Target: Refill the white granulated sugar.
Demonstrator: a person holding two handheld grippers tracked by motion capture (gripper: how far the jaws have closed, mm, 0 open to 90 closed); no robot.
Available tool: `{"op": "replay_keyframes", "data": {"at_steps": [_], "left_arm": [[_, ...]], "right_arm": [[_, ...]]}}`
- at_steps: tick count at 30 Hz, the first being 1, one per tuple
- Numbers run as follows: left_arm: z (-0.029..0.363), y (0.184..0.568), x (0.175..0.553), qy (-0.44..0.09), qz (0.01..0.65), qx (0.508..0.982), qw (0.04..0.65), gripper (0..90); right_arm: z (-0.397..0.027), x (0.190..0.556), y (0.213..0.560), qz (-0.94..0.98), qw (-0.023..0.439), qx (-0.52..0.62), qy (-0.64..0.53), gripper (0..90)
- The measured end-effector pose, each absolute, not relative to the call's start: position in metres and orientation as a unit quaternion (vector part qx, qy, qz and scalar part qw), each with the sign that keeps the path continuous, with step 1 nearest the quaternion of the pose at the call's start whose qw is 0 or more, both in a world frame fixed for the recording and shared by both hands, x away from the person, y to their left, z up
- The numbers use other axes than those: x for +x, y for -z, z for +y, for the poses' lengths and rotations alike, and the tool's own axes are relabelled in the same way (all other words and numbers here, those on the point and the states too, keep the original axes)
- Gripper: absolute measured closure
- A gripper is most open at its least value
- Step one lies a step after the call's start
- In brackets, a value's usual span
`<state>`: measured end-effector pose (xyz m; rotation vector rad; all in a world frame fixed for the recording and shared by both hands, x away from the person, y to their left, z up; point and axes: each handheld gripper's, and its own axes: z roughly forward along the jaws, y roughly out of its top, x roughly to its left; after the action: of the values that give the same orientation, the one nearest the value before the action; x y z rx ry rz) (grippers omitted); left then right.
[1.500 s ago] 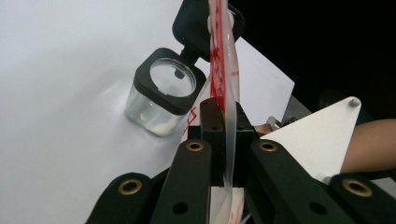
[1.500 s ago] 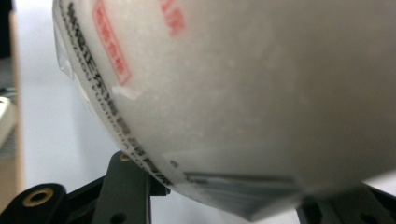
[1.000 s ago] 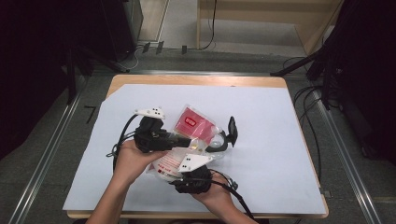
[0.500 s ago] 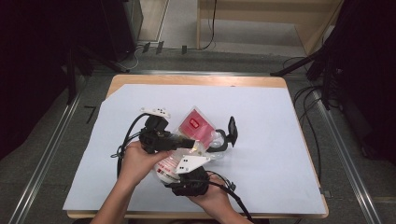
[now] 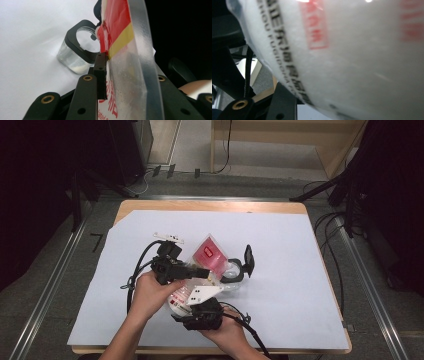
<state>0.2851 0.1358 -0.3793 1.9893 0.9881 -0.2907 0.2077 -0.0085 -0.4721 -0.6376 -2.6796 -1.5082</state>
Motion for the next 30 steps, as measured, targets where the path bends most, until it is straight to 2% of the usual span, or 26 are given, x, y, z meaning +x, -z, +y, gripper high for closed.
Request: {"op": "replay_keyframes", "data": {"at_steps": [6, 13, 25, 30], "left_arm": [[0.132, 0.374, 0.291, 0.128, 0.403, 0.801, 0.425, 68.3], [0.131, 0.367, 0.302, 0.118, 0.411, 0.805, 0.411, 67.3], [0.127, 0.365, 0.299, 0.110, 0.406, 0.806, 0.417, 64.1], [0.130, 0.361, 0.295, 0.110, 0.407, 0.808, 0.411, 64.7]], "right_arm": [[-0.007, 0.208, 0.468, -0.854, -0.010, -0.203, 0.480, 59.4], [-0.002, 0.214, 0.465, -0.845, 0.028, -0.230, 0.482, 59.9], [-0.005, 0.218, 0.468, -0.837, 0.027, -0.237, 0.492, 60.1], [-0.014, 0.224, 0.465, -0.816, 0.061, -0.260, 0.512, 60.8]]}}
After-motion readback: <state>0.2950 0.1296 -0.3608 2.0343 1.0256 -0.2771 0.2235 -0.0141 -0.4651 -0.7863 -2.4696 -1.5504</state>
